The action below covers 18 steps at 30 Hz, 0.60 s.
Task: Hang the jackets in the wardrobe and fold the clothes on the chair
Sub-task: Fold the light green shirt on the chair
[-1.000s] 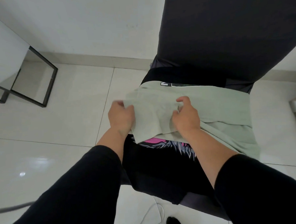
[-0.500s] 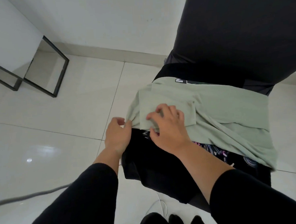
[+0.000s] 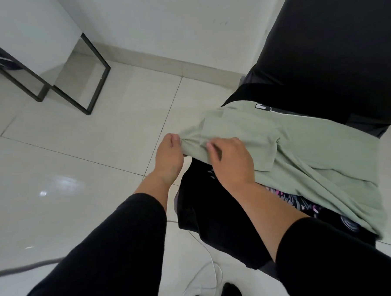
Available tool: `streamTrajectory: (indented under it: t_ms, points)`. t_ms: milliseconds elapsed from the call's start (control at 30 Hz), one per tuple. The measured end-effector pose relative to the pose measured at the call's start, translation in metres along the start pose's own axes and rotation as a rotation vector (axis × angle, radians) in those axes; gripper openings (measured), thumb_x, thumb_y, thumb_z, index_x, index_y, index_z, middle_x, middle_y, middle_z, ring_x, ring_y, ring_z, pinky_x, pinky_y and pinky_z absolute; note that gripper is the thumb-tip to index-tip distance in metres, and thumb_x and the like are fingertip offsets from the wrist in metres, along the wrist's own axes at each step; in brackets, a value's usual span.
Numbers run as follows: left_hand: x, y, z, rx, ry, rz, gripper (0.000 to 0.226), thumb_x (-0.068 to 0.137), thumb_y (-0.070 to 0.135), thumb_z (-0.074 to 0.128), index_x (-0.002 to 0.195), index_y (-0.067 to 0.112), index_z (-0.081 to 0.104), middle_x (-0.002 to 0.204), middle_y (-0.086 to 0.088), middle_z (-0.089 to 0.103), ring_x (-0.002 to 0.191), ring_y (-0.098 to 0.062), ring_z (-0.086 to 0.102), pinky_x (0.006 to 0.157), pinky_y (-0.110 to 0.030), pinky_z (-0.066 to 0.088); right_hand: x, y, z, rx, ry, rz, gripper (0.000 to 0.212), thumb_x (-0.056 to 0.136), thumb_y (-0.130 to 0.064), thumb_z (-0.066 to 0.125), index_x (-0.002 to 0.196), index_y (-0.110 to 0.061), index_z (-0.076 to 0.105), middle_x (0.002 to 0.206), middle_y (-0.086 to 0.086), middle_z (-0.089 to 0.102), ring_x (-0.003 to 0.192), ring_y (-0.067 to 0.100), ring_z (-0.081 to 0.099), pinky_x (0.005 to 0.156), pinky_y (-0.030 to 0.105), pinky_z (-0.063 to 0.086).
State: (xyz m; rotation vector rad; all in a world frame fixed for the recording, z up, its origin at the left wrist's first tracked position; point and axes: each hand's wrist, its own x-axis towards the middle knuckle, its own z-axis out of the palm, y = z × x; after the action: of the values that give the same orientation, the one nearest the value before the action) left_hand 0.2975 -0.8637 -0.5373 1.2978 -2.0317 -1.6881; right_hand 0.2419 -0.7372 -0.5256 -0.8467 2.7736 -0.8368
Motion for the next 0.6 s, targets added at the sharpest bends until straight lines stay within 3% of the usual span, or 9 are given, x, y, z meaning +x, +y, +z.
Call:
streamTrajectory:
  t_ms: [100, 233, 367, 500, 600]
  points:
    - [-0.004, -0.015, -0.005, 0.089, -0.089, -0.011, 0.014, 0.095, 0.022, 0.052, 0.104, 0.012, 0.052, 0.092, 0.004, 0.058, 0.086, -0.014, 0.057, 0.077, -0.021, 0.044, -0.007, 0.01, 0.004, -0.062, -0.036, -0.148, 0.025, 0.092, -0.03, 0.056, 0.109, -0.016, 0.069, 0.109, -0.003, 0.067, 0.108, 0.02, 0.052, 0.088, 0.038, 0.048]
    - [-0.008, -0.032, -0.007, 0.185, -0.084, -0.092, 0.021, 0.091, 0.021, 0.06, 0.111, 0.016, 0.054, 0.111, 0.002, 0.059, 0.1, -0.016, 0.056, 0.085, -0.027, 0.042, -0.011, 0.013, 0.0, -0.166, -0.134, -0.214, 0.046, 0.084, -0.032, 0.062, 0.128, -0.022, 0.054, 0.125, -0.005, 0.055, 0.12, 0.018, 0.044, 0.096, 0.036, 0.042]
    - [-0.009, -0.035, -0.007, 0.162, -0.129, -0.187, 0.023, 0.091, 0.03, 0.057, 0.109, 0.016, 0.057, 0.105, 0.001, 0.065, 0.086, -0.018, 0.062, 0.076, -0.028, 0.047, -0.01, 0.012, 0.001, -0.294, -0.123, -0.319, 0.049, 0.078, -0.035, 0.07, 0.123, -0.025, 0.054, 0.125, 0.001, 0.055, 0.107, 0.026, 0.052, 0.081, 0.038, 0.049]
    - [-0.007, -0.026, -0.006, 0.118, -0.074, -0.139, 0.011, 0.095, 0.016, 0.049, 0.101, 0.012, 0.058, 0.097, 0.0, 0.064, 0.065, -0.012, 0.064, 0.054, -0.021, 0.043, -0.012, 0.014, 0.007, -0.314, 0.008, -0.382, 0.016, 0.075, -0.013, 0.074, 0.088, -0.015, 0.065, 0.114, 0.015, 0.06, 0.082, 0.035, 0.059, 0.056, 0.034, 0.048]
    - [-0.003, -0.014, -0.009, -0.112, -0.064, -0.235, 0.021, 0.099, 0.007, 0.035, 0.096, 0.013, 0.056, 0.088, 0.0, 0.06, 0.062, -0.007, 0.06, 0.051, -0.019, 0.038, -0.012, 0.014, 0.009, -0.251, 0.045, -0.353, 0.009, 0.078, -0.01, 0.072, 0.078, -0.011, 0.064, 0.103, 0.013, 0.06, 0.078, 0.032, 0.057, 0.051, 0.032, 0.044]
